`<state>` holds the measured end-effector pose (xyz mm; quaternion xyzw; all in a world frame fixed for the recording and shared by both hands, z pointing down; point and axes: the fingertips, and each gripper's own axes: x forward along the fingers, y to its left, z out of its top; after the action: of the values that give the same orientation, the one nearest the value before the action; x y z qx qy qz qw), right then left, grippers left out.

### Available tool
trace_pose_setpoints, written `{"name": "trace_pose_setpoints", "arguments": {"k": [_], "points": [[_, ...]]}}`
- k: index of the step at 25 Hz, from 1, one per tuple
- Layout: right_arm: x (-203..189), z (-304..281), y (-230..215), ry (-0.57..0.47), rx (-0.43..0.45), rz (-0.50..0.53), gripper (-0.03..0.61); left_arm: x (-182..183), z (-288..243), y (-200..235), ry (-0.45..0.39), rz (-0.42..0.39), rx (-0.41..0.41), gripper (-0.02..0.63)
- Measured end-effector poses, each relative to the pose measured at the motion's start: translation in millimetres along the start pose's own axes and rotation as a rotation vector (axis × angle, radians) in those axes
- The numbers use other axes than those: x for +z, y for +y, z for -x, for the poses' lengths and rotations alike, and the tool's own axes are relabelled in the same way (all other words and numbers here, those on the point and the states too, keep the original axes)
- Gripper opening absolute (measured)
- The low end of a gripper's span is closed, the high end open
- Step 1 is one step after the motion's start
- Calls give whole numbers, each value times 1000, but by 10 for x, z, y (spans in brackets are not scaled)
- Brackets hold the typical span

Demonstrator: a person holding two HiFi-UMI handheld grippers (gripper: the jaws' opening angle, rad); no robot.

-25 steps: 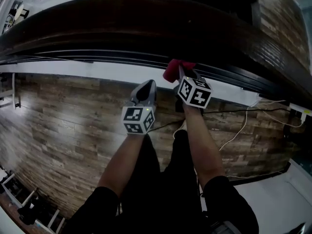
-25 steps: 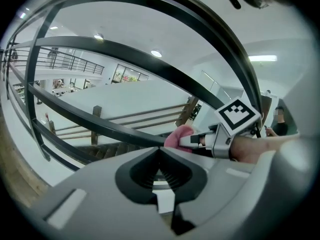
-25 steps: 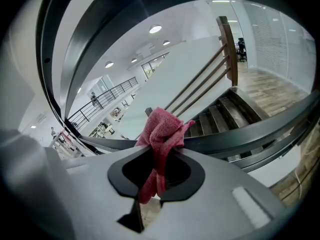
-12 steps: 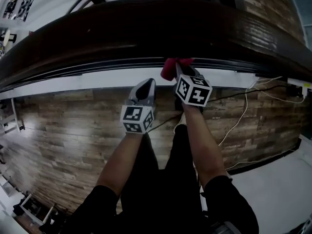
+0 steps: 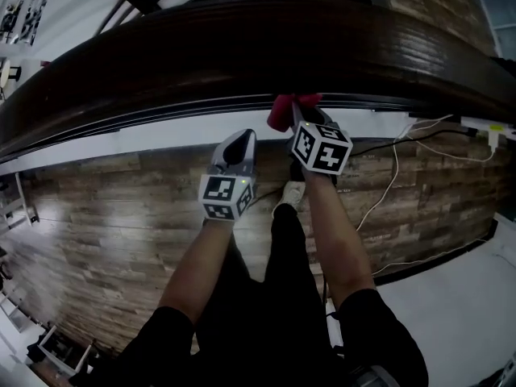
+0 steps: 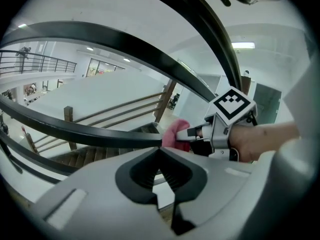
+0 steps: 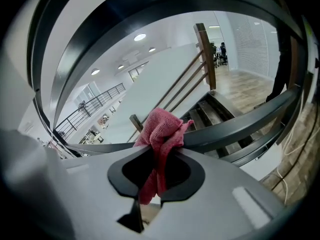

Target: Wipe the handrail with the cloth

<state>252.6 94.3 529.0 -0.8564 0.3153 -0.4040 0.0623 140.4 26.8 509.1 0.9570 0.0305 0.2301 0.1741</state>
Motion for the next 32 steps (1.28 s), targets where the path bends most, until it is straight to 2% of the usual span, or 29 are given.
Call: {"name": "trace_pose_setpoints", "arguments": {"k": [9, 15, 21, 26, 32], "points": [[98, 96, -374, 21, 34, -18, 43, 10, -233, -401, 12, -11, 12, 0], [151, 191, -651, -6, -42, -53, 43, 26, -428, -461, 56, -22, -39, 0], [164, 271, -807, -7, -103, -75, 43, 63, -497, -630, 109, -21, -130, 0], [153, 270, -812, 51, -37, -34, 43, -1, -575, -748, 125, -35, -155, 0], [157, 275, -853, 105, 64, -14, 43, -27, -769, -870, 99, -36, -93, 0]]}}
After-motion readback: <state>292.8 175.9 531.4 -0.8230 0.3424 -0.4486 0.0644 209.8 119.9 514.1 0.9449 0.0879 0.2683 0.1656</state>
